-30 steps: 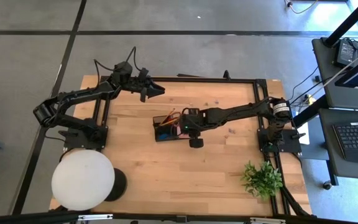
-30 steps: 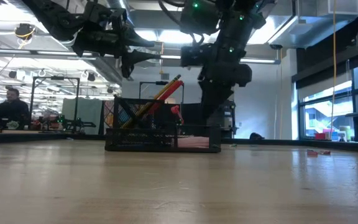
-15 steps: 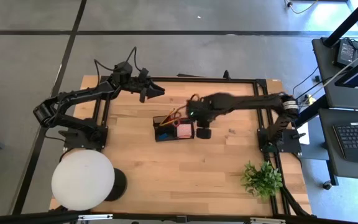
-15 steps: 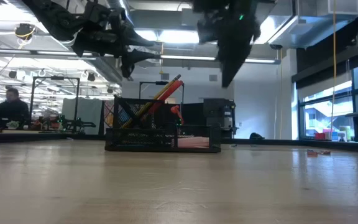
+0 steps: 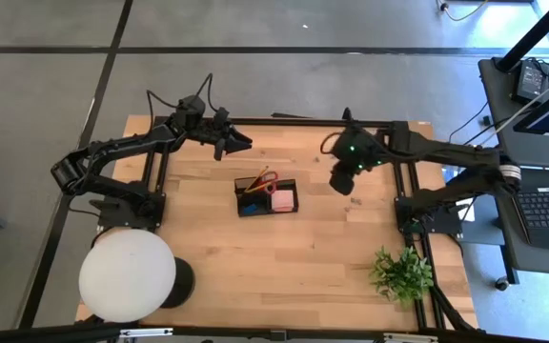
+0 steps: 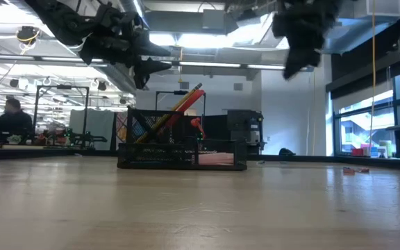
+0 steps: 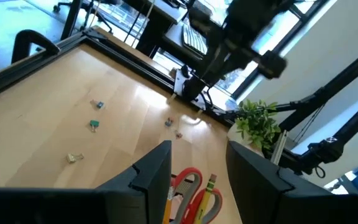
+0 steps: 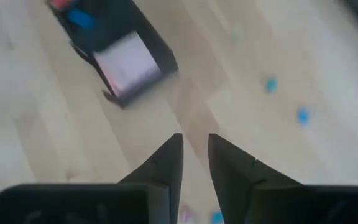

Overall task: Pick and place office supplies into organizer
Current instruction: Put the blue binder clip into the desk organizer

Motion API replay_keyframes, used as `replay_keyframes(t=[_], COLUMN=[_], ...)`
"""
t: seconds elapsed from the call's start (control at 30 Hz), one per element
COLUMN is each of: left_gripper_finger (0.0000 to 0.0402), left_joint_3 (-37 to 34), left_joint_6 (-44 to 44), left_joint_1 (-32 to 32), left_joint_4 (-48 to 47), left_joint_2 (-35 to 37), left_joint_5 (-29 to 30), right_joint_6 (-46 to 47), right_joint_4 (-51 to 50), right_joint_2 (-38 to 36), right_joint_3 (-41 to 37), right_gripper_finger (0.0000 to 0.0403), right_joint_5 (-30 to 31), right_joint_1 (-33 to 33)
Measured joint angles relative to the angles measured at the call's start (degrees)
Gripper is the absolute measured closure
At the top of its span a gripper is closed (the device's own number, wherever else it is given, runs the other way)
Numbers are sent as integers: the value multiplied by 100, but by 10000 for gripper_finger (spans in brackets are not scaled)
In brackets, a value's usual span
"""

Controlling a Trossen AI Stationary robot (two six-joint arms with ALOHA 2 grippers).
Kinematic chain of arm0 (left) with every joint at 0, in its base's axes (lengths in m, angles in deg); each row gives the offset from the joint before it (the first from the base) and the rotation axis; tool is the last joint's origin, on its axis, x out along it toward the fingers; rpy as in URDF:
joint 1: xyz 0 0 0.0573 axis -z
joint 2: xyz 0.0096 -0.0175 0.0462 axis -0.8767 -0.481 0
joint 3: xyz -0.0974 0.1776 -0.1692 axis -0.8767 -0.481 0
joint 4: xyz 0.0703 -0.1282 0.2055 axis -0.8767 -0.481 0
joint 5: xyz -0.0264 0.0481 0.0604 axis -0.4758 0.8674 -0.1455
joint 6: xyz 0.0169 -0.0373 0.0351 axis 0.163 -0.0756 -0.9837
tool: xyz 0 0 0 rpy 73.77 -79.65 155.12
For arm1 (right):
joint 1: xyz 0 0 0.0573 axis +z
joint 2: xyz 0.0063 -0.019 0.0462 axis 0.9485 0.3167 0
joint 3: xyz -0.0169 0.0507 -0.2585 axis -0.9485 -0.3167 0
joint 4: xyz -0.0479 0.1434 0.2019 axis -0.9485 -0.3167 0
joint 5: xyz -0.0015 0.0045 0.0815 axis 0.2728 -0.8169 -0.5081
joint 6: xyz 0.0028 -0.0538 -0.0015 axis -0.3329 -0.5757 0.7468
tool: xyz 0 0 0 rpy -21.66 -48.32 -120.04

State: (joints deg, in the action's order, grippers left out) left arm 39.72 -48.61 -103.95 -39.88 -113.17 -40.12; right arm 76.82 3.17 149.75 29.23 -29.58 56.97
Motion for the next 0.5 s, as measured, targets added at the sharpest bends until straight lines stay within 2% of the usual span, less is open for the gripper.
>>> replay_keyframes(t=[0.13,0.27,0.4,0.5], left_gripper_finger=[255,255,255,255], left_joint_3=[-1,-2,-1,0], left_joint_6=[-125,-377,-397,-400], left_joint_1=[0,0,0,0], left_joint_4=[1,4,4,6], left_joint_2=[2,2,1,0], left_joint_5=[21,45,150,155], right_joint_6=[655,1135,2194,2425], right_joint_4=[-186,-264,-263,-253], right_joint_2=[-206,-176,-171,-171], right_joint_3=[-618,-1130,-1561,-1774], right_gripper_finger=[305,271,238,223], right_joint_5=[-4,-13,-3,-27], right_joint_1=[4,4,-43,-43])
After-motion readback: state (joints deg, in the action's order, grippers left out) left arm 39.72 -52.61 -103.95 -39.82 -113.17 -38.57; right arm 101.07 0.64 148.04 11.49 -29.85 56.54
